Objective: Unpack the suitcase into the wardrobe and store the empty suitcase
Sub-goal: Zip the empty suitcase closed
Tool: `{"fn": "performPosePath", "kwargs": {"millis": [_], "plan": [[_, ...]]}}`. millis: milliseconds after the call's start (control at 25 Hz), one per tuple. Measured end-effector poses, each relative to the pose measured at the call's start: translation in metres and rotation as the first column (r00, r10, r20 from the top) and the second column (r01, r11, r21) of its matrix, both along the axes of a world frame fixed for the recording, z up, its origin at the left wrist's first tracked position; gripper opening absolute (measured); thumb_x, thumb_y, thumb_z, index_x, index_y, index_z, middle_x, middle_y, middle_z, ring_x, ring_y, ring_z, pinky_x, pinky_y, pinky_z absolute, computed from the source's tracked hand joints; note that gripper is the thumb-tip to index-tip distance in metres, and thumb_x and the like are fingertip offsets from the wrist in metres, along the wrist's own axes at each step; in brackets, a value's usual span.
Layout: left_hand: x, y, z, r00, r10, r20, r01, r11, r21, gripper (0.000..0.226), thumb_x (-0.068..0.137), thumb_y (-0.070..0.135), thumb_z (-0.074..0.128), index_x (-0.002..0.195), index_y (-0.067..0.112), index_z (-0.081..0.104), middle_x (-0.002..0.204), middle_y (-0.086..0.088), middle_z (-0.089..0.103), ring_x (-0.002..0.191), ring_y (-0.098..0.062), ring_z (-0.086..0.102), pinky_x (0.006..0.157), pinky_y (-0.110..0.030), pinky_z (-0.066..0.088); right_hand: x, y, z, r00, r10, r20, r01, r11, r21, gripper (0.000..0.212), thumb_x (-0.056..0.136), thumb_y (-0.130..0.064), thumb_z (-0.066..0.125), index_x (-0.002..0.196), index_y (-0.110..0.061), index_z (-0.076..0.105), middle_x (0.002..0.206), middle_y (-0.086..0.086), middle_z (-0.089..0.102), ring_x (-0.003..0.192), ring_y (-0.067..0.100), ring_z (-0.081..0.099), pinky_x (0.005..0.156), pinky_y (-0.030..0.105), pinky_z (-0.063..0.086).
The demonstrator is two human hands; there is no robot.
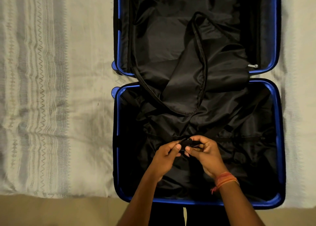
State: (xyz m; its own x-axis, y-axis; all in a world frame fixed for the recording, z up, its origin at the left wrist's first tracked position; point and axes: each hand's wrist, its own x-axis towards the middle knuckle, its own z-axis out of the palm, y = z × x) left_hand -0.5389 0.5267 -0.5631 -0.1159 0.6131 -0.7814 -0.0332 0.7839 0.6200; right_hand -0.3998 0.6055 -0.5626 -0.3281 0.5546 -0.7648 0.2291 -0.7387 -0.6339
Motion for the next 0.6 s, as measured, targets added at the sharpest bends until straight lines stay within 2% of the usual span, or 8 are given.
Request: {"fn": "performPosePath", "kwargs": {"millis": [80,120,240,320,400,440,520,600], "plan": [[-0.002,0.002,0.0,0.997,-0.05,-0.064,0.05,0.999,-0.003,0.034,0.097,0.034,0.05,0.128,0.024,0.059,0.117,0.009,0.067,0.105,-0.008,0.064,0.096,-0.036,0.051,0.001,0.01,0.002,0.999,0.018,0.039,-0.019,1.0,0.023,0.027,0.077,0.015,0.066,0.086,-0.011,0.068,0.07,0.009,0.07,0.068,0.022,0.069,0.066,0.03,0.058],[-0.001,0.005,-0.002,0.989,-0.105,-0.104,0.105,0.994,-0.007,0.037,0.096,0.035,0.052,0.132,0.027,0.055,0.121,0.011,0.064,0.109,-0.008,0.062,0.098,-0.033,0.049,0.004,0.018,0.002,0.993,0.09,0.079,-0.094,0.994,0.052,0.031,0.077,0.013,0.068,0.09,-0.014,0.068,0.072,0.01,0.068,0.069,0.021,0.068,0.067,0.032,0.059],[0.006,0.019,0.005,0.957,-0.195,-0.214,0.179,0.98,-0.092,0.052,0.094,0.032,0.056,0.143,0.035,0.038,0.117,0.005,0.062,0.108,-0.013,0.06,0.096,-0.026,0.047,0.018,0.041,0.002,0.932,0.34,0.129,-0.351,0.934,0.072,0.052,0.074,0.004,0.075,0.11,-0.031,0.064,0.096,0.005,0.068,0.077,0.02,0.067,0.081,0.036,0.057],[0.007,0.027,0.01,0.942,-0.229,-0.244,0.201,0.97,-0.133,0.06,0.092,0.034,0.058,0.146,0.037,0.031,0.107,0.001,0.064,0.101,-0.015,0.061,0.093,-0.03,0.049,0.027,0.052,0.008,0.878,0.445,0.173,-0.465,0.88,0.094,0.057,0.073,-0.011,0.08,0.118,-0.04,0.059,0.109,-0.007,0.065,0.088,0.015,0.068,0.089,0.033,0.055],[-0.001,0.034,0.014,0.887,-0.312,-0.341,0.255,0.946,-0.202,0.066,0.09,0.04,0.061,0.146,0.036,0.027,0.104,0.003,0.066,0.103,-0.017,0.061,0.092,-0.034,0.049,0.034,0.06,0.019,0.796,0.523,0.304,-0.574,0.811,0.108,0.057,0.075,-0.03,0.079,0.123,-0.048,0.053,0.104,-0.009,0.065,0.088,0.008,0.066,0.088,0.025,0.052],[-0.009,0.04,0.018,0.836,-0.338,-0.432,0.262,0.938,-0.227,0.066,0.089,0.043,0.06,0.146,0.035,0.028,0.105,0.003,0.067,0.105,-0.019,0.061,0.091,-0.035,0.048,0.037,0.064,0.026,0.754,0.519,0.403,-0.608,0.783,0.131,0.058,0.076,-0.037,0.077,0.125,-0.049,0.05,0.096,-0.007,0.066,0.085,0.008,0.065,0.085,0.023,0.051],[-0.024,0.055,0.028,0.76,-0.265,-0.594,0.176,0.963,-0.204,0.06,0.09,0.044,0.057,0.143,0.027,0.035,0.103,0.002,0.067,0.105,-0.021,0.061,0.087,-0.034,0.046,0.039,0.073,0.039,0.706,0.373,0.602,-0.617,0.741,0.265,0.05,0.079,-0.04,0.073,0.125,-0.04,0.053,0.077,-0.005,0.064,0.079,0.012,0.063,0.08,0.027,0.051],[-0.037,0.075,0.032,0.828,0.022,-0.56,-0.103,0.988,-0.113,0.06,0.088,0.043,0.062,0.138,0.018,0.041,0.103,0.001,0.066,0.103,-0.02,0.061,0.087,-0.031,0.045,0.028,0.082,0.04,0.722,0.178,0.668,-0.546,0.741,0.392,0.033,0.083,-0.033,0.07,0.114,-0.024,0.063,0.071,-0.003,0.064,0.075,0.018,0.063,0.076,0.031,0.051]]}}
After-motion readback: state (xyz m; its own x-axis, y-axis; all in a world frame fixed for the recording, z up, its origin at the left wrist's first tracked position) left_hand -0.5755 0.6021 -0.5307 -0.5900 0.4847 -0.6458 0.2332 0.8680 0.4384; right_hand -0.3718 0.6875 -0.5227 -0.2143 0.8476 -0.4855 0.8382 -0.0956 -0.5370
